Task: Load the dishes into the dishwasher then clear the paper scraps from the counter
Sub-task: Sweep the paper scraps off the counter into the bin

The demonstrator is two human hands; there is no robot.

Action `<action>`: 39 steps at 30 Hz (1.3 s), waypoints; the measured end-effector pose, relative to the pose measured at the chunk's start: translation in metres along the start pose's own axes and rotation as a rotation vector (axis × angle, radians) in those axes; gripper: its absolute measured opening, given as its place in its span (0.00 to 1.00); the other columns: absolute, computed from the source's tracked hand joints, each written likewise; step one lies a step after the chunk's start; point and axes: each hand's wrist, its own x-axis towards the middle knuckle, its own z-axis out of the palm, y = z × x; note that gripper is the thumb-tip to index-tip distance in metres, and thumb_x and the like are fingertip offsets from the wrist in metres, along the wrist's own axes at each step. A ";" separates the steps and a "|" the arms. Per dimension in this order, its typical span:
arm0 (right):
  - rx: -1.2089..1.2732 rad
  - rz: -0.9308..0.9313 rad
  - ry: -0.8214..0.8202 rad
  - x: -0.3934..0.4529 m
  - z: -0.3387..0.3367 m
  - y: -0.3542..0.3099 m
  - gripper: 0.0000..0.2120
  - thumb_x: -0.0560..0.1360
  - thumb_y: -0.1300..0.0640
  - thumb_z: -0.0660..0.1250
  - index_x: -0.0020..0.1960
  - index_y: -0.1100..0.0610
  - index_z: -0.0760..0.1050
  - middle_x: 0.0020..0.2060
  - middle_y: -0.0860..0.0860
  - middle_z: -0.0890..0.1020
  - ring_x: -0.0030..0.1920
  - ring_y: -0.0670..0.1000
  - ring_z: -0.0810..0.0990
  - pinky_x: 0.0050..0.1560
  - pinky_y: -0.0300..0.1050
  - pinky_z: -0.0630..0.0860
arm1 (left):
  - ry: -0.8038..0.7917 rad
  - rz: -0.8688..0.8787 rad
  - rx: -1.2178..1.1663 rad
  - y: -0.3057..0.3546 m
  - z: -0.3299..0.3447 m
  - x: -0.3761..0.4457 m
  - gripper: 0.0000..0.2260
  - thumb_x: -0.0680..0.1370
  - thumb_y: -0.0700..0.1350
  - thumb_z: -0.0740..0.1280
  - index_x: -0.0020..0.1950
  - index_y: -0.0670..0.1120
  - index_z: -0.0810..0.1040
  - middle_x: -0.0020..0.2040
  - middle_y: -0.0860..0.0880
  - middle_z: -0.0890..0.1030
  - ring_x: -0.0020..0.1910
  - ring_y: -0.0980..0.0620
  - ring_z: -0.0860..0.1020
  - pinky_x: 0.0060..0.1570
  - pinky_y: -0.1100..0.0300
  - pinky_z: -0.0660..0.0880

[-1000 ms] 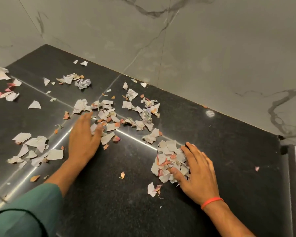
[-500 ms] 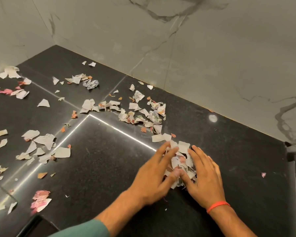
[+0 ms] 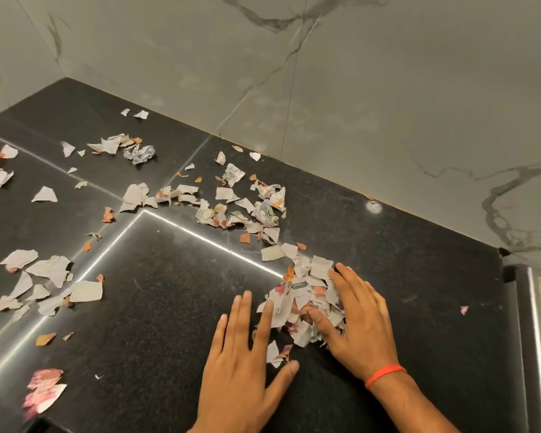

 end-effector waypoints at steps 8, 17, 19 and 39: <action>0.008 -0.006 0.018 -0.001 0.003 0.002 0.39 0.77 0.25 0.49 0.78 0.50 0.64 0.79 0.45 0.62 0.79 0.45 0.58 0.78 0.57 0.58 | 0.035 0.048 -0.232 0.006 -0.018 0.058 0.35 0.82 0.71 0.49 0.80 0.62 0.32 0.83 0.53 0.34 0.82 0.55 0.39 0.80 0.53 0.43; -0.013 -0.002 -0.004 0.000 0.004 0.002 0.39 0.77 0.26 0.50 0.79 0.49 0.61 0.80 0.44 0.60 0.80 0.44 0.56 0.78 0.51 0.54 | 0.100 0.144 -0.209 -0.008 -0.018 0.140 0.29 0.84 0.64 0.50 0.82 0.53 0.58 0.81 0.50 0.61 0.81 0.52 0.55 0.80 0.45 0.55; -0.005 0.000 -0.002 0.000 0.003 0.002 0.39 0.77 0.26 0.50 0.79 0.49 0.61 0.80 0.43 0.60 0.79 0.44 0.56 0.78 0.52 0.54 | 0.070 0.256 -0.278 -0.006 -0.020 0.135 0.24 0.86 0.60 0.52 0.80 0.53 0.64 0.77 0.53 0.69 0.78 0.55 0.63 0.76 0.47 0.61; -0.003 0.024 -0.014 0.000 0.001 -0.002 0.39 0.77 0.26 0.51 0.79 0.48 0.60 0.80 0.43 0.58 0.80 0.42 0.54 0.79 0.53 0.53 | 0.154 0.229 -0.337 -0.005 -0.017 0.128 0.24 0.85 0.59 0.57 0.81 0.55 0.62 0.75 0.51 0.66 0.73 0.53 0.65 0.71 0.51 0.67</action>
